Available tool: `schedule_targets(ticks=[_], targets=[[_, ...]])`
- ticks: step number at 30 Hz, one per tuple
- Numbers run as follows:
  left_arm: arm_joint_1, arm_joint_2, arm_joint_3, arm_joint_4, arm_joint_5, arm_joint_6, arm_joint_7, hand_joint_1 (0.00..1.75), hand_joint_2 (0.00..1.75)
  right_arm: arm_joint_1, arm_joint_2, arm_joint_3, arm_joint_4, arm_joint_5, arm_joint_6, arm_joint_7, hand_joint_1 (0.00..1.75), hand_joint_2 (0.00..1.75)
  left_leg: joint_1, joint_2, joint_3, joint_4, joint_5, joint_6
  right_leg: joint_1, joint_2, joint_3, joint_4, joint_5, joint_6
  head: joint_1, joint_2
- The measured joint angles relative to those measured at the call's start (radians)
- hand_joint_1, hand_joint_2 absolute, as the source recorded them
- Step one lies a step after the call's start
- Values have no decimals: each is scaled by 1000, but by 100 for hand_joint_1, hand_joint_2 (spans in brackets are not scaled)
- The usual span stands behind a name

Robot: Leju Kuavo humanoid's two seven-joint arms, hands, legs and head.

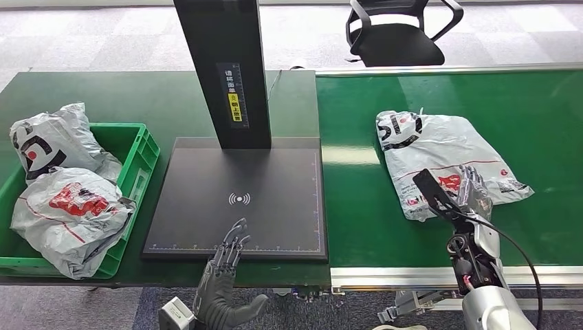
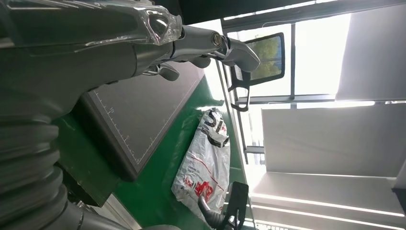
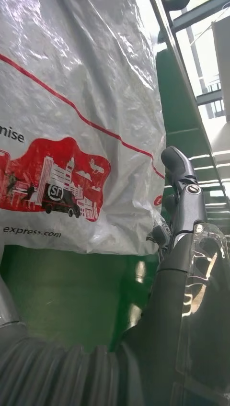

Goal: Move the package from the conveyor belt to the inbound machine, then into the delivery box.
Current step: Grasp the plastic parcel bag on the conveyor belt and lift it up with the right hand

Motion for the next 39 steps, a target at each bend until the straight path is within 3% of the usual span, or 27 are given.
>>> schedule_targets(ticks=[9,14,26,30,39], targets=[[-19,-1,0,33,2,-26,-25,0,175,-142,-85,-58,125,8,172,99,0,175,-1,0,0,0,0,1,-1,0,0,0,1,1,0,0],[-38,-3,0,60,1,-32,-37,0,175,-184,-115,-71,164,20,255,40,0,175,-1,-1,0,0,0,1,-1,-1,0,0,1,1,0,0],[-51,-5,0,88,1,-32,-39,0,175,-201,-129,-77,204,15,270,21,0,175,-1,-1,0,0,0,1,-1,-1,0,0,1,1,0,0],[-52,-5,1,93,1,-33,-42,0,175,-203,-131,-90,213,2,342,-14,0,175,-1,-1,0,0,0,1,-1,-1,0,0,1,1,0,0],[-62,-8,4,106,0,-36,-41,0,175,-202,-114,-92,239,69,470,45,0,175,-1,-1,0,0,0,1,-1,-1,0,0,1,1,0,0]])
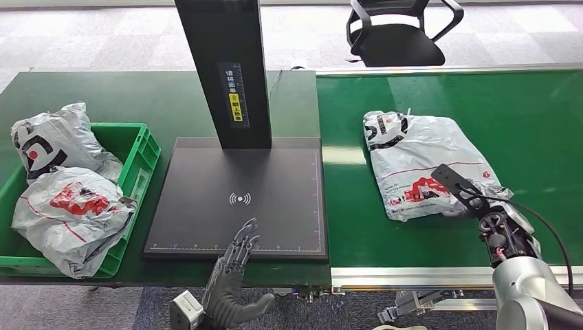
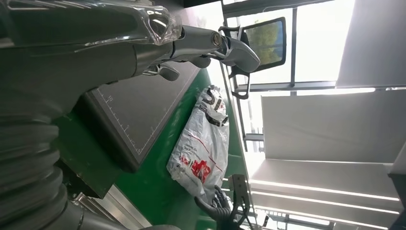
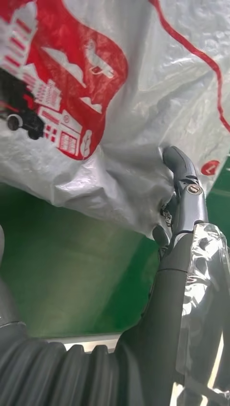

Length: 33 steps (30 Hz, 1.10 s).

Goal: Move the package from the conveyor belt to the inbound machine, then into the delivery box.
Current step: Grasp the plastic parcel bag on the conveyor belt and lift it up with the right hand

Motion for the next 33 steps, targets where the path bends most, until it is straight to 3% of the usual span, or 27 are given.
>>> schedule_targets(ticks=[7,13,17,21,33], targets=[[-11,-1,3,22,1,-3,2,0,175,5,16,1,17,-25,238,-48,0,175,0,0,0,0,0,0,0,0,0,0,0,0,0,0],[-23,-5,11,50,6,-5,2,0,175,4,20,-2,21,-41,292,-92,0,175,0,0,1,0,0,0,0,0,0,0,0,0,0,0],[-29,-10,19,61,6,-6,2,0,175,-4,21,-5,22,-31,330,-69,1,175,0,0,1,0,0,0,0,0,1,0,0,0,0,0],[-33,-14,26,62,1,-12,4,0,175,-17,28,-5,24,-7,353,-10,170,175,0,0,2,0,0,0,0,0,2,0,0,0,0,0],[-33,-17,39,62,0,-14,6,0,175,-25,30,4,26,21,379,4,175,175,0,0,3,0,0,0,0,0,3,0,0,0,0,0]])
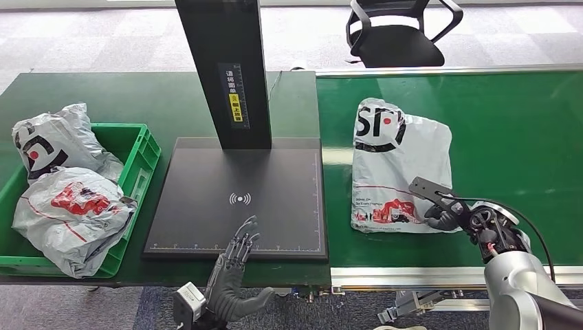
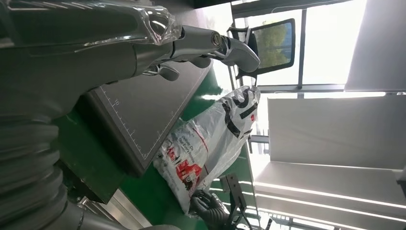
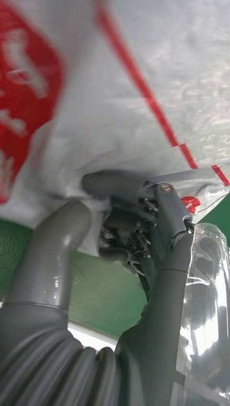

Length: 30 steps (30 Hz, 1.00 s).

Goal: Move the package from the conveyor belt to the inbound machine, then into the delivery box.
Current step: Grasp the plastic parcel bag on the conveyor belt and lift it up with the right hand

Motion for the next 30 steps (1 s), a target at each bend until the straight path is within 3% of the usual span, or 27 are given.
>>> schedule_targets(ticks=[17,27,30], targets=[[-9,-2,7,11,1,-2,-1,0,175,9,7,44,14,54,24,-9,175,175,0,0,0,0,0,0,0,0,0,0,0,0,0,0],[-14,-5,9,12,1,-7,2,0,175,40,10,104,15,87,-32,-48,175,175,0,0,0,0,0,0,0,0,0,0,0,0,0,0],[-17,-5,9,12,1,-9,3,0,175,44,10,111,15,83,-58,-63,47,175,0,0,0,0,0,0,0,0,1,0,0,0,0,0]])
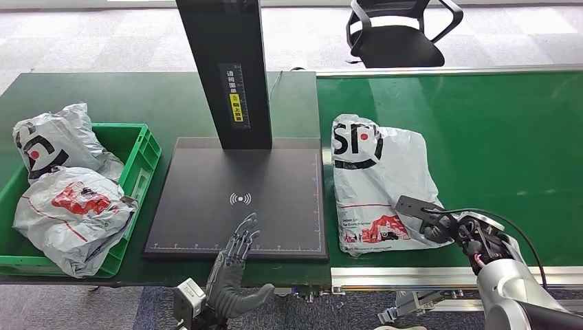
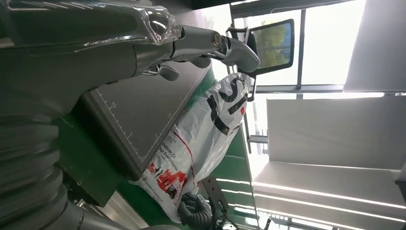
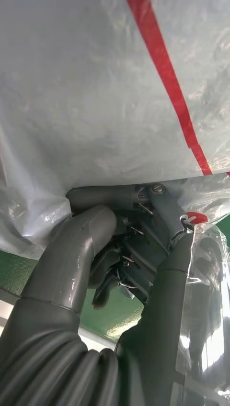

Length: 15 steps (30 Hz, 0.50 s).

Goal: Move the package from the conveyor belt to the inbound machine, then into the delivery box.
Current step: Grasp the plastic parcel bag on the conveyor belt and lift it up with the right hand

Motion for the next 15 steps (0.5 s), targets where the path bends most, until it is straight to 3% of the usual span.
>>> schedule_targets(ticks=[1,2,4,6,8,10,12,15], targets=[[0,0,0,0,0,0,0,0,175,2,1,1,0,-5,-28,-8,3,175,0,0,0,0,0,0,0,0,0,0,0,0,0,0],[1,0,1,0,0,0,0,0,175,3,5,1,0,-13,-74,-19,0,175,0,0,0,0,0,0,0,0,1,0,0,0,0,0],[5,0,2,-3,0,0,0,0,175,5,19,1,-4,-35,-217,-44,0,175,0,1,0,0,0,0,0,0,1,0,0,0,0,0],[16,-1,5,-11,-2,1,-2,0,175,2,45,-6,-17,-75,-438,-96,0,175,0,1,0,0,0,0,0,1,1,1,0,0,0,0],[26,-2,9,-20,-5,7,-5,0,175,-10,76,-24,-37,-136,-695,-190,0,175,0,1,0,0,1,0,0,0,0,1,0,0,0,0],[31,-3,12,-24,-7,16,-7,0,175,-34,103,-50,-57,-199,-881,-295,0,175,0,0,0,0,1,0,0,-1,0,1,0,0,0,0],[34,-3,12,-24,-7,27,-8,0,175,-54,121,-76,-74,-247,-966,-367,0,175,1,0,0,0,1,0,1,-1,0,1,0,0,0,0],[38,-3,12,-24,-5,45,-10,0,175,-64,137,-103,-92,-304,-1019,-442,0,175,0,0,-1,0,1,0,0,-1,0,1,0,0,0,0]])
